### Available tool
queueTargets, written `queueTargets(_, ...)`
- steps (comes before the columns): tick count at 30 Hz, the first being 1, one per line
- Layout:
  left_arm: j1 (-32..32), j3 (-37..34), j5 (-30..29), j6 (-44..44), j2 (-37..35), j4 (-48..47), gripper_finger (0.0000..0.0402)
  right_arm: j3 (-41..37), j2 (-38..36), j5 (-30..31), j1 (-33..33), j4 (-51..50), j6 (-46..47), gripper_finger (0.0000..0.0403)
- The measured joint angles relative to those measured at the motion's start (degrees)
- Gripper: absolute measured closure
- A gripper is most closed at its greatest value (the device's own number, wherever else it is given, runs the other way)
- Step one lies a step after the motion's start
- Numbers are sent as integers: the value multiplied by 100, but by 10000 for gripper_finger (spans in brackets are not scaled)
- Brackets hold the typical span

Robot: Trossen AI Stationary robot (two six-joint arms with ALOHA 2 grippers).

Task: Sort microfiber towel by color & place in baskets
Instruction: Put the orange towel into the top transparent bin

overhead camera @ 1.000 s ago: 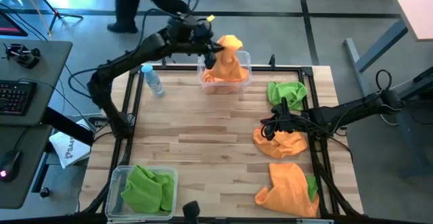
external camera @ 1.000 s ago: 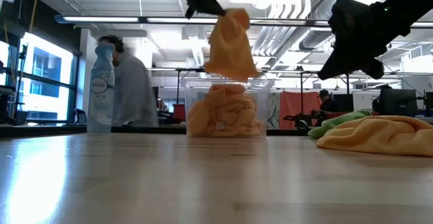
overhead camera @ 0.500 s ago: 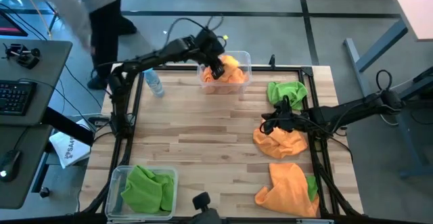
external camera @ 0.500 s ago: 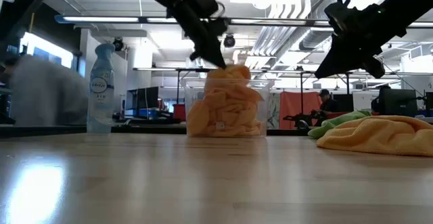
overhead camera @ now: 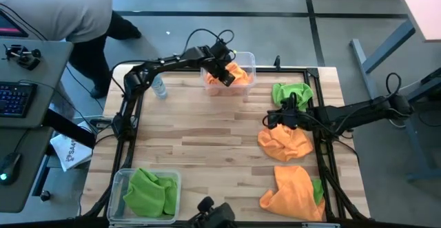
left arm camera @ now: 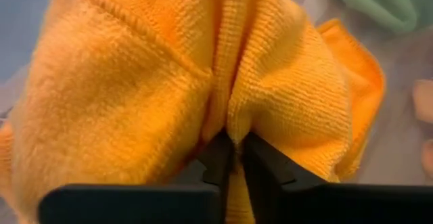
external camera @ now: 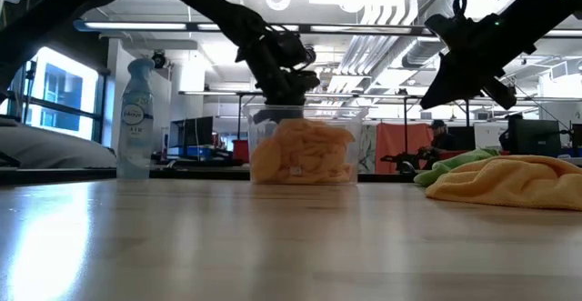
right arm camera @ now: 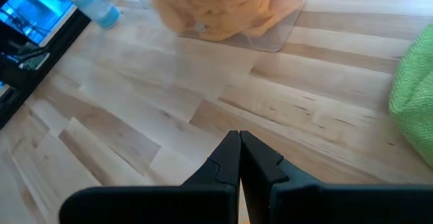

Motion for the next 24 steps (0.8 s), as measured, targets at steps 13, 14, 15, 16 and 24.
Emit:
queueTargets(13,-1,-2,-115,234,-541,64,289,0,2,-64,-27,0,-92,403)
queueTargets(14,-1,-2,-129,250,-627,78,289,0,2,-66,-27,-2,-198,403)
queueTargets(15,-2,-2,-160,249,-716,91,289,0,2,-67,-27,0,-274,403)
queueTargets(16,-2,-2,-185,249,-813,87,289,0,2,-68,-27,0,-338,403)
queueTargets(24,-75,-2,-374,247,-1469,-24,289,2,2,-128,-25,0,-346,403)
